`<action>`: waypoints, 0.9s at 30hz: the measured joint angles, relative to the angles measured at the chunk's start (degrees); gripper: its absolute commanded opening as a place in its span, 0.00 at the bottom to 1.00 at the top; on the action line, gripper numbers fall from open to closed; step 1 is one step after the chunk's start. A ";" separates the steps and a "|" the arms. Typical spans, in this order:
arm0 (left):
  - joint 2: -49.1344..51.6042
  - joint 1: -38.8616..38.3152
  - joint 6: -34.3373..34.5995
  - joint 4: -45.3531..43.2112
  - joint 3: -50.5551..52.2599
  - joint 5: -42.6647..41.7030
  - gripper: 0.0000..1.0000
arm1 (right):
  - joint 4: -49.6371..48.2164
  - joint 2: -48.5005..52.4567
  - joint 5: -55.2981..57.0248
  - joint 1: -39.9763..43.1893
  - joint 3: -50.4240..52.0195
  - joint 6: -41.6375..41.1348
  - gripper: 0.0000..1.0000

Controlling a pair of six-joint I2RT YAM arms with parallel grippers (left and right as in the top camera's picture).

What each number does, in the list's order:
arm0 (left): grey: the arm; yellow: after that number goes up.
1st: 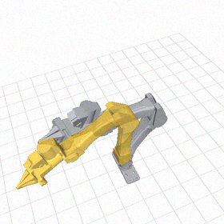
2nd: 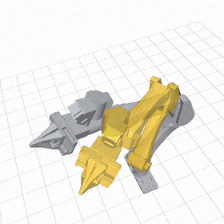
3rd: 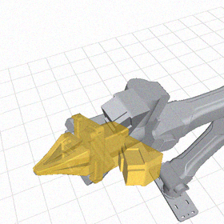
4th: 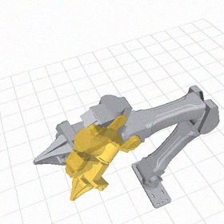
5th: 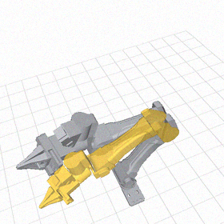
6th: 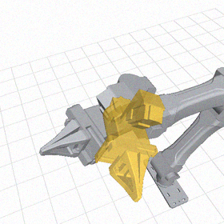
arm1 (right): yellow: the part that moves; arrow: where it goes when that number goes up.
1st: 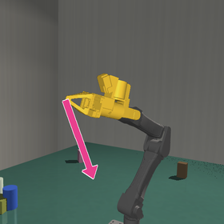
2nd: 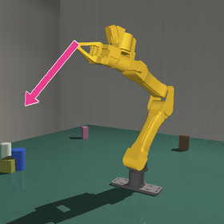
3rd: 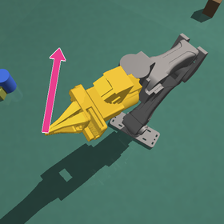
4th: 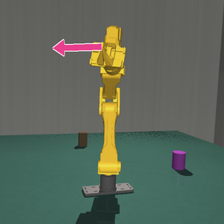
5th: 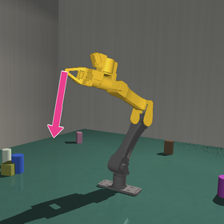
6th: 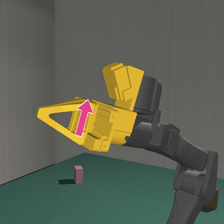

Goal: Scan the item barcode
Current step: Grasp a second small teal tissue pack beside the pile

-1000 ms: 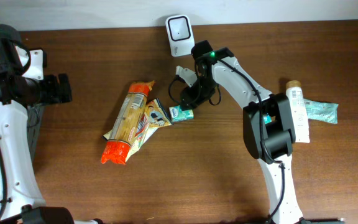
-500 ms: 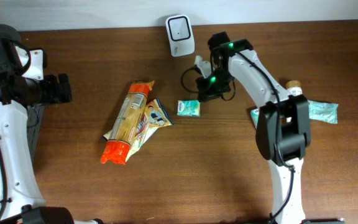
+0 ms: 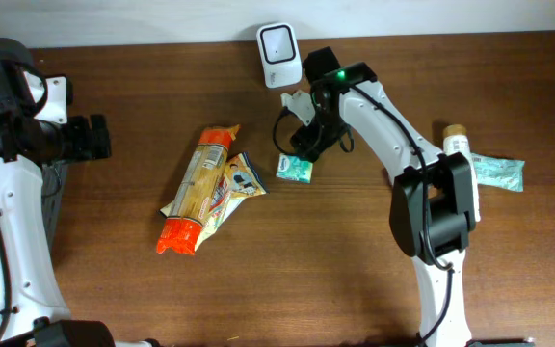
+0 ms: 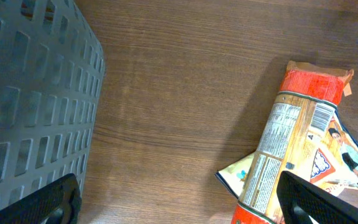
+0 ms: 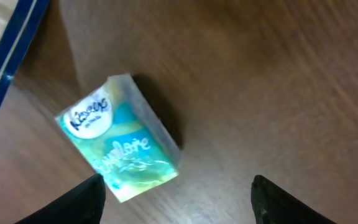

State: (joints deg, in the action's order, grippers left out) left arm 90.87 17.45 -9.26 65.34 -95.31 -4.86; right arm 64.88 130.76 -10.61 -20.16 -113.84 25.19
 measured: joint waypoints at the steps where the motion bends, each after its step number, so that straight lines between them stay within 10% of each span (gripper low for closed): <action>1: 0.00 0.00 0.00 0.00 0.00 0.00 0.99 | 0.57 0.00 -0.66 0.33 0.02 1.97 0.72; 12: 0.00 0.00 0.00 0.00 0.00 0.00 0.99 | 1.03 4.44 -10.84 1.01 0.17 14.45 0.48; 27: 0.00 0.00 0.00 0.00 0.00 0.00 0.99 | 3.65 5.99 -19.12 1.77 3.41 4.76 0.19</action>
State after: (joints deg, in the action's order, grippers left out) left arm 90.87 17.45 -9.26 65.34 -95.31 -4.86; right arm 68.53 136.75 -29.74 -18.39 -110.43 29.95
